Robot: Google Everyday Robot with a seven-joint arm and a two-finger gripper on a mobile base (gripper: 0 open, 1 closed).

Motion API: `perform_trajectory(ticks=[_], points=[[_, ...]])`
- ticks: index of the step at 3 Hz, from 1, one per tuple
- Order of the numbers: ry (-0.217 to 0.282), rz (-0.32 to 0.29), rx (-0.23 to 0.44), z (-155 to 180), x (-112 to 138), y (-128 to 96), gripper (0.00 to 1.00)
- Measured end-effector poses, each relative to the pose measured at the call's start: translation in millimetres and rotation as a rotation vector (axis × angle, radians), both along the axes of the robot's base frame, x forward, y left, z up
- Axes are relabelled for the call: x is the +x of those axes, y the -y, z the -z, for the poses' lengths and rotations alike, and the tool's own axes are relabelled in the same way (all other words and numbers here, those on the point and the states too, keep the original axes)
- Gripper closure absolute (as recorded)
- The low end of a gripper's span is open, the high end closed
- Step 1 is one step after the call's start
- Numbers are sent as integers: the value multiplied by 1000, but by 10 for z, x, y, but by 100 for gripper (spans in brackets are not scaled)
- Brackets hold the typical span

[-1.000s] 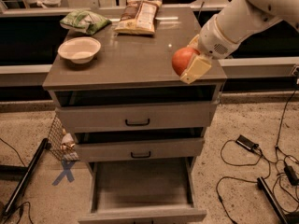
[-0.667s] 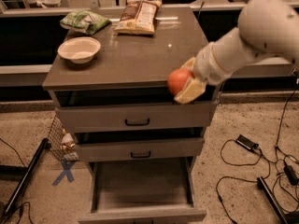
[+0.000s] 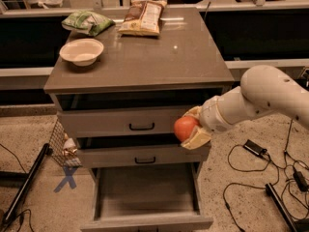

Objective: Place apple into bottom drawer

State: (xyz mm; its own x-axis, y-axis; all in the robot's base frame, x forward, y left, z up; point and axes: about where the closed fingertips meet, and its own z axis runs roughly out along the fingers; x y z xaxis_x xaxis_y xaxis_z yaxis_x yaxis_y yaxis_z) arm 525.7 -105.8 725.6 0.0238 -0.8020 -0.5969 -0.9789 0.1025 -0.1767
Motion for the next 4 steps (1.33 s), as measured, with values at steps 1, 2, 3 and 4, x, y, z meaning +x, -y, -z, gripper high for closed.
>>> perform_trajectory(ticks=[1,2,3,4], points=[[-15,7,-8,75,25,-27,100],[-65,22,-1,512,-52,-166,100],[-124,-3,10,1561,-462,-428,100],[-114,11,23,1919,-560,-514,100]])
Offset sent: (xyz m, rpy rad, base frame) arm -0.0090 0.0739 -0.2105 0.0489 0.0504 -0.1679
